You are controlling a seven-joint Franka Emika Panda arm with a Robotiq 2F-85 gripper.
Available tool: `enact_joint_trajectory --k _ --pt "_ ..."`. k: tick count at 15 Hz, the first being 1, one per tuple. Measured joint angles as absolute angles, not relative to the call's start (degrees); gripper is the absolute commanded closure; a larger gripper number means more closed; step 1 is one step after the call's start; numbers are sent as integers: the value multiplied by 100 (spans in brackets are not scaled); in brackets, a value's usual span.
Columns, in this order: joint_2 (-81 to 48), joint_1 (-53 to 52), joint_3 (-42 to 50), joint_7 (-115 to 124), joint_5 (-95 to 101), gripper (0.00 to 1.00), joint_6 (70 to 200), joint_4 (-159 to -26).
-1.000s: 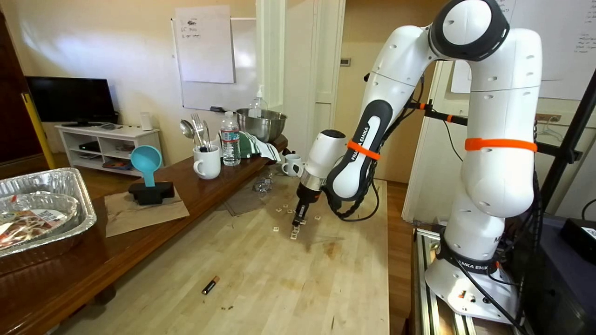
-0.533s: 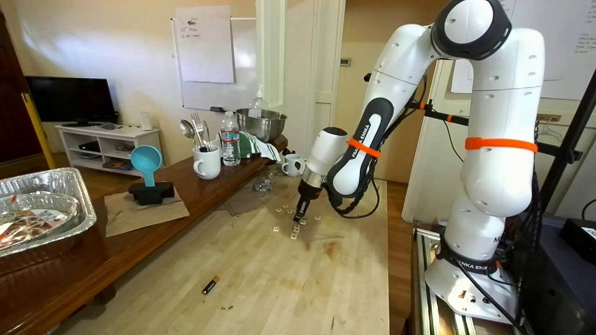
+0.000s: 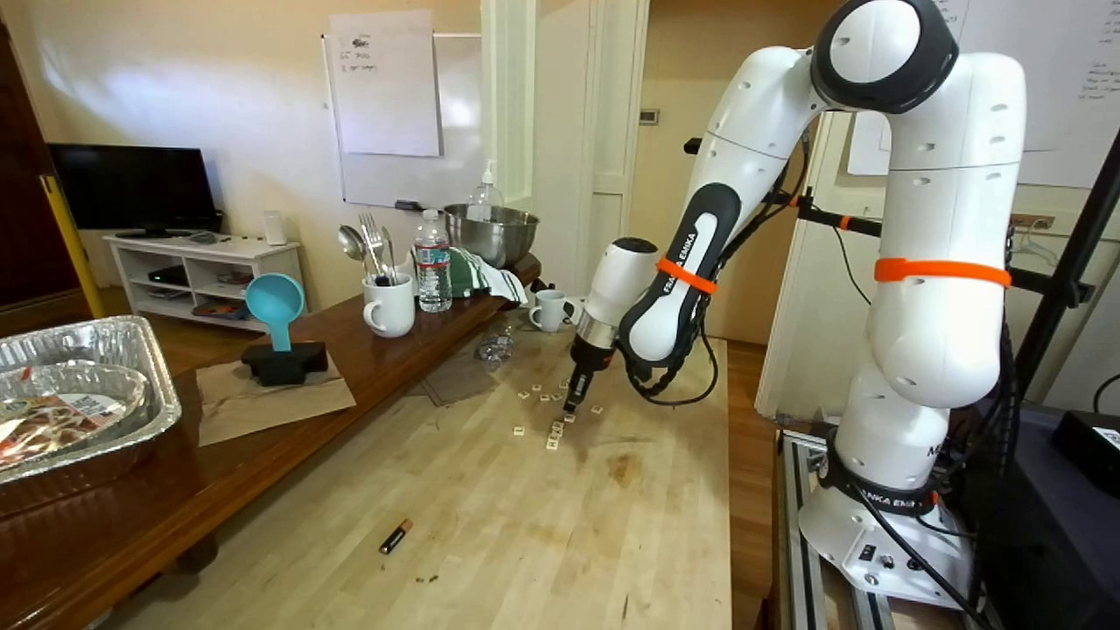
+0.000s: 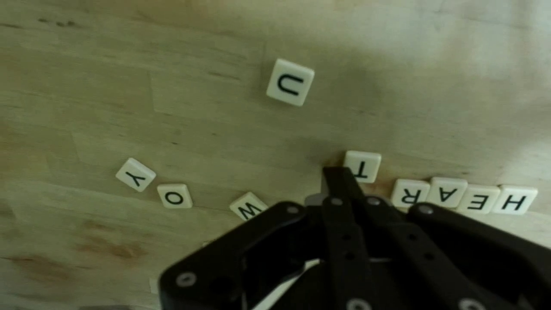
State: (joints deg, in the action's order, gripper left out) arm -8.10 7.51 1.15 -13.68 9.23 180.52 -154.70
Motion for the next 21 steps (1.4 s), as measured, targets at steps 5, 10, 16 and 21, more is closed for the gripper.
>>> enact_joint_trajectory --k 5,10,16,21 --pt "-827 745 81 -1398 922 100 17997 -15498" --pt "-828 741 6 -1401 921 100 17997 -15497" --pt "-857 711 83 -1401 922 100 17997 -15455" --pt "-897 665 146 -1401 922 100 17997 -15400"
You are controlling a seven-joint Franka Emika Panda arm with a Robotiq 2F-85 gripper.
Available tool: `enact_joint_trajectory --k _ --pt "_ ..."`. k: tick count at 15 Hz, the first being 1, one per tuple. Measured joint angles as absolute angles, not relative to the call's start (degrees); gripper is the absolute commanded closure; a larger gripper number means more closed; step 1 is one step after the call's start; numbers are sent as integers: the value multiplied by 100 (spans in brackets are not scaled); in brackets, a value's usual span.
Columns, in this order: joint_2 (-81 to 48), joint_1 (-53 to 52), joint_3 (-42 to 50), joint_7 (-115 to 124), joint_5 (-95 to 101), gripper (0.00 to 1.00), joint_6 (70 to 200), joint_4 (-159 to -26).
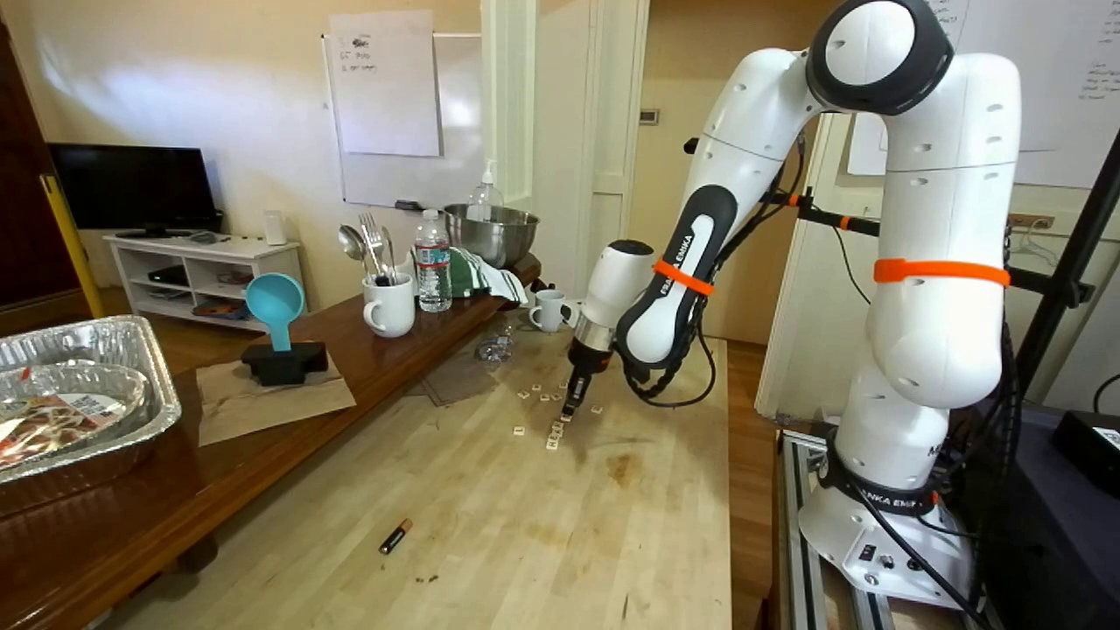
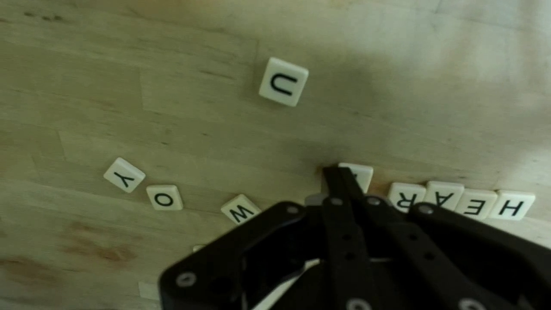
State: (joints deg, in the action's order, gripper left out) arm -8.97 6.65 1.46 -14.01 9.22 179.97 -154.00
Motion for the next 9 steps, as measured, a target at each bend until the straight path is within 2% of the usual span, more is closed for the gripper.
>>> enact_joint_trajectory --k 9 --pt "-968 422 291 -1400 995 100 17997 -15300"
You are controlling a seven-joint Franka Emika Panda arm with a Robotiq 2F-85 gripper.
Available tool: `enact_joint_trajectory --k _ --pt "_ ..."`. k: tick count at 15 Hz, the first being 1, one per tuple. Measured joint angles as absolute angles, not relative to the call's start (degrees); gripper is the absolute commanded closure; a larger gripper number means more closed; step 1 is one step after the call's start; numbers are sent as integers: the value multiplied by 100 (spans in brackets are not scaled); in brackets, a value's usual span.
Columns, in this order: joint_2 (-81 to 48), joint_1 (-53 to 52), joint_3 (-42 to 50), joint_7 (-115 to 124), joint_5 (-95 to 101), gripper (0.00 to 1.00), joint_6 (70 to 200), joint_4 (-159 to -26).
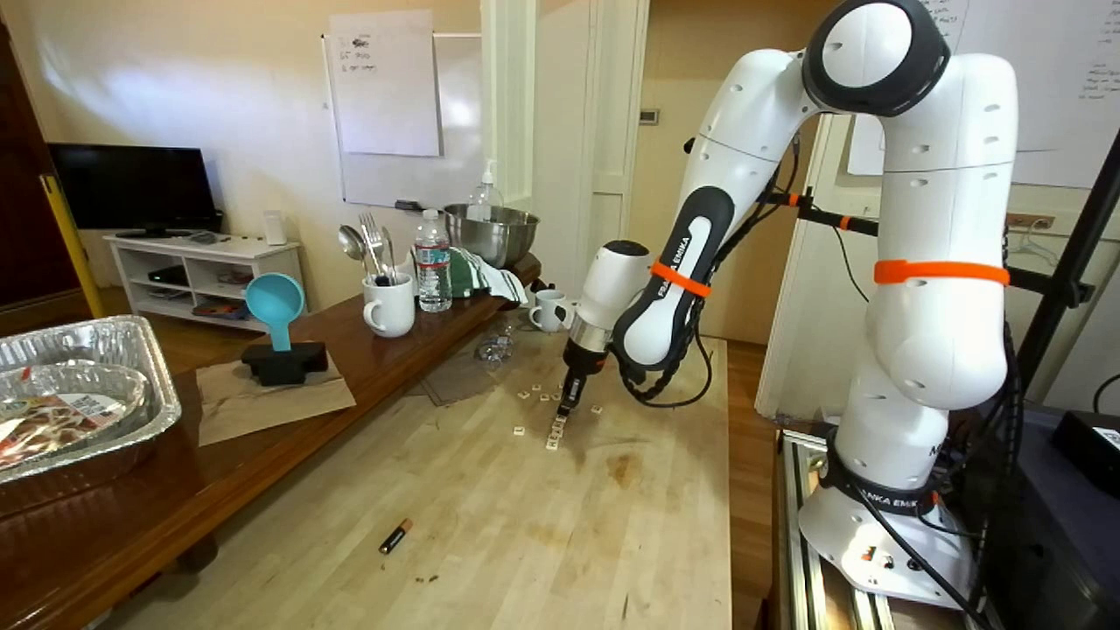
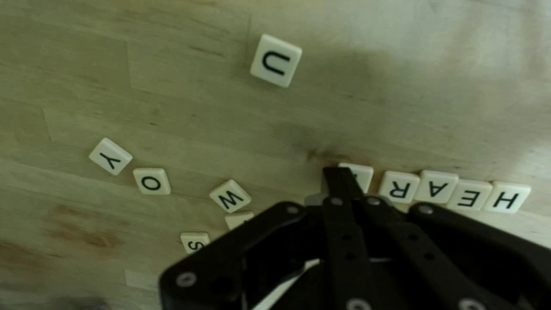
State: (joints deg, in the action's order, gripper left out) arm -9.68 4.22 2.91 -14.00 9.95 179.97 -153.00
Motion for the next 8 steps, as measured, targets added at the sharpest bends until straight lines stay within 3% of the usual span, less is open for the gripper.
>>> enact_joint_trajectory --k 8 --pt "-978 159 453 -1400 1090 100 17997 -15286"
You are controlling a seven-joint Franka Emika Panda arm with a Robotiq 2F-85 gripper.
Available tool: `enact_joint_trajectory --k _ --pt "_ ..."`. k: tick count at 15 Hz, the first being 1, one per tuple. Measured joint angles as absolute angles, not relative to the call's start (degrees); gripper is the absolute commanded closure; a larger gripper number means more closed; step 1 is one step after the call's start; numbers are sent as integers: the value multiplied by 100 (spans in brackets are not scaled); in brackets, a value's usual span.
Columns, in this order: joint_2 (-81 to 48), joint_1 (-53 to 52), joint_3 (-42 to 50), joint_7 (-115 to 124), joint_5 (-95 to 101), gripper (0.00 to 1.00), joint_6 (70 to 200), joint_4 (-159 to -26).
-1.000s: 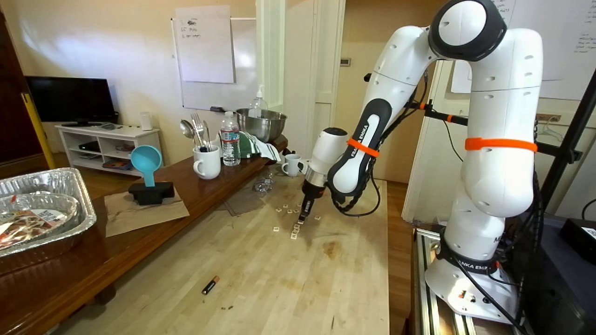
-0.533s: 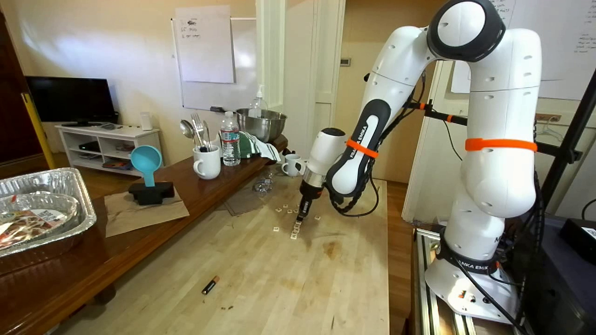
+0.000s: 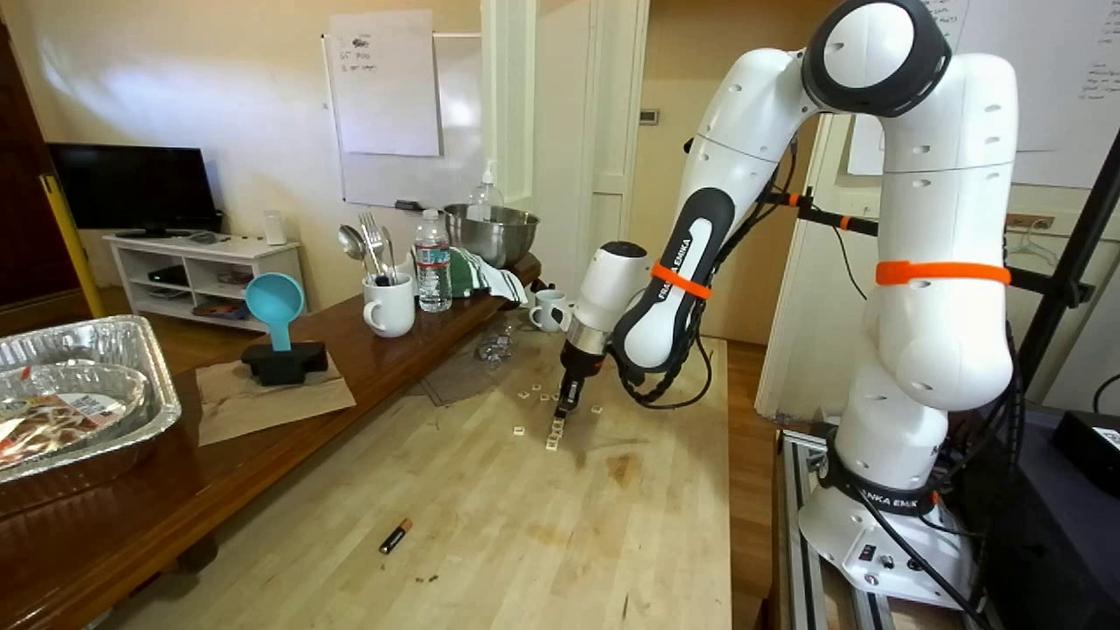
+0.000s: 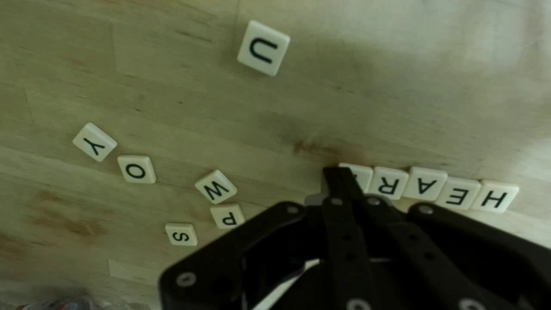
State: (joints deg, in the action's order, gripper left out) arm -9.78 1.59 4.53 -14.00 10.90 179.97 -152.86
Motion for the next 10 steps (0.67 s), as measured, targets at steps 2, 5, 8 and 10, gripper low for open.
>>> enact_joint_trajectory --k 2,5,8,10 --pt "-978 150 453 -1400 1109 100 17997 -15286" --pt "-978 139 464 -1400 1126 100 17997 -15287" --pt "-975 80 525 -1400 1163 100 17997 -15289" --pt "-967 39 576 -1400 1202 100 17997 -15296"
